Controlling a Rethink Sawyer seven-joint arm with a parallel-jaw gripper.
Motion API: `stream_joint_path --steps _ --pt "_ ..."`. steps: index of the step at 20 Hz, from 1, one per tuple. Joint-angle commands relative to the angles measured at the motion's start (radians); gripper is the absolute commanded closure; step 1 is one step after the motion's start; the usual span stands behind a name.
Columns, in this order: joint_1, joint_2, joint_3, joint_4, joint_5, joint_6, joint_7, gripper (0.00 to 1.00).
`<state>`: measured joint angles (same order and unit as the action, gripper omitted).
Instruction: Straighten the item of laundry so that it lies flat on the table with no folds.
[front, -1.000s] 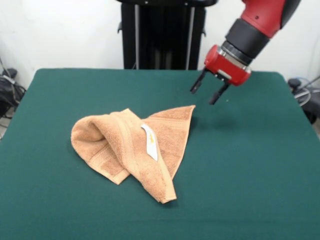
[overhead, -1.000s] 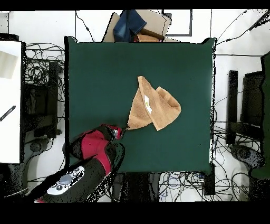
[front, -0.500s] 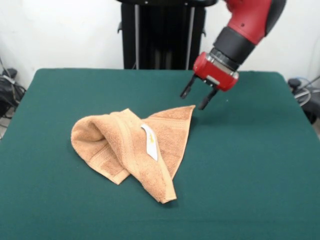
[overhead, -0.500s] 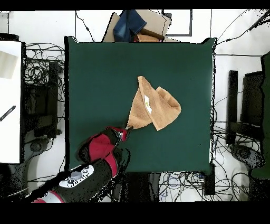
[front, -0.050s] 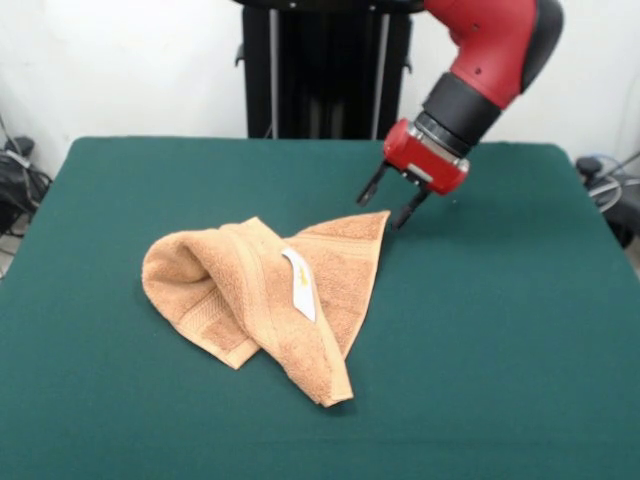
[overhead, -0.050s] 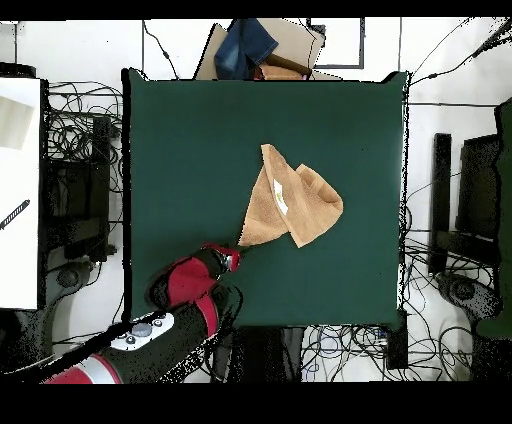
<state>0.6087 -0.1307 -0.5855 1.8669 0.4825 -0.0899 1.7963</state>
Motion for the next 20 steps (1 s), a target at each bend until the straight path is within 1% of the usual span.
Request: stream_joint_path --steps 1,4,5,9,12,15,20 --pt "0.04 0.029 0.079 -0.029 0.126 0.141 0.291 0.0" --pt "0.07 0.044 0.057 -0.034 0.158 0.164 0.298 0.0" --pt "0.078 0.047 0.049 -0.035 0.17 0.154 0.301 0.0" --pt "0.052 0.042 0.071 -0.025 0.178 0.094 0.286 0.0" --pt "0.053 0.043 0.067 -0.02 0.186 0.069 0.28 0.0" --pt "0.072 0.052 0.05 -0.027 0.206 0.084 0.28 0.0" --pt "0.042 0.056 0.067 -0.035 0.205 0.062 0.262 0.0"
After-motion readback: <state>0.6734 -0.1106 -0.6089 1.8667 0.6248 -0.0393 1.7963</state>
